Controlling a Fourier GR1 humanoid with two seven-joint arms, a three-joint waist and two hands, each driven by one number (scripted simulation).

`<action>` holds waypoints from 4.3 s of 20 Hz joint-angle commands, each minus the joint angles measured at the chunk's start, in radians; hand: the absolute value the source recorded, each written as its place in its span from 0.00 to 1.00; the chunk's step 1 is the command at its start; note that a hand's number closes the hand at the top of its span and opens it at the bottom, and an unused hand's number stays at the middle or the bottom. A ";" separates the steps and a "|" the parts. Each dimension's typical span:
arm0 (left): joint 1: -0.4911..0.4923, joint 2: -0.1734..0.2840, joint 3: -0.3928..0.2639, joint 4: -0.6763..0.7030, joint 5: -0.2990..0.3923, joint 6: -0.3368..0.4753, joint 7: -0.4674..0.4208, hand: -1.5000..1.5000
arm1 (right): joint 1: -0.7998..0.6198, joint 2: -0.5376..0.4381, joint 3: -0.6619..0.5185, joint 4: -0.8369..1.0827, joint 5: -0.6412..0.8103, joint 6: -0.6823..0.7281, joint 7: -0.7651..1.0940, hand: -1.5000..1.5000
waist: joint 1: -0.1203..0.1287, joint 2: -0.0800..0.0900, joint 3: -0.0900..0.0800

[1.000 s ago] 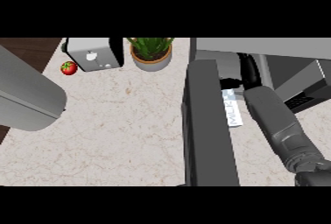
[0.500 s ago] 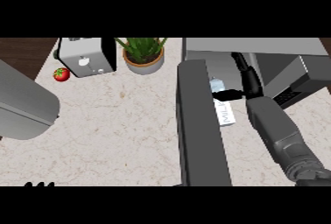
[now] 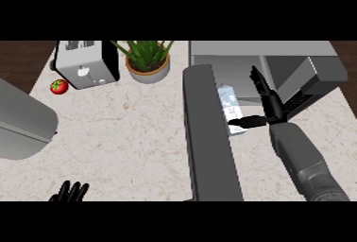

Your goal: Pick up the milk, place it into the microwave and close the microwave

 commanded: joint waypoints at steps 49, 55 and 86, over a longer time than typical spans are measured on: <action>-1.228 -0.147 -0.658 1.131 0.181 0.555 0.274 1.00 | 0.916 -0.172 0.060 -1.300 -0.444 0.471 0.196 0.00 | -0.160 0.021 -0.006; -1.267 -0.147 -0.640 1.115 0.278 0.663 0.215 1.00 | 0.867 -0.214 0.093 -1.372 -0.498 0.504 0.282 0.00 | -0.198 0.033 -0.012; -1.564 -0.148 -0.440 1.283 0.721 0.714 -0.007 1.00 | 0.740 -0.367 0.059 -1.433 -0.711 0.570 0.485 0.00 | -0.301 0.083 -0.009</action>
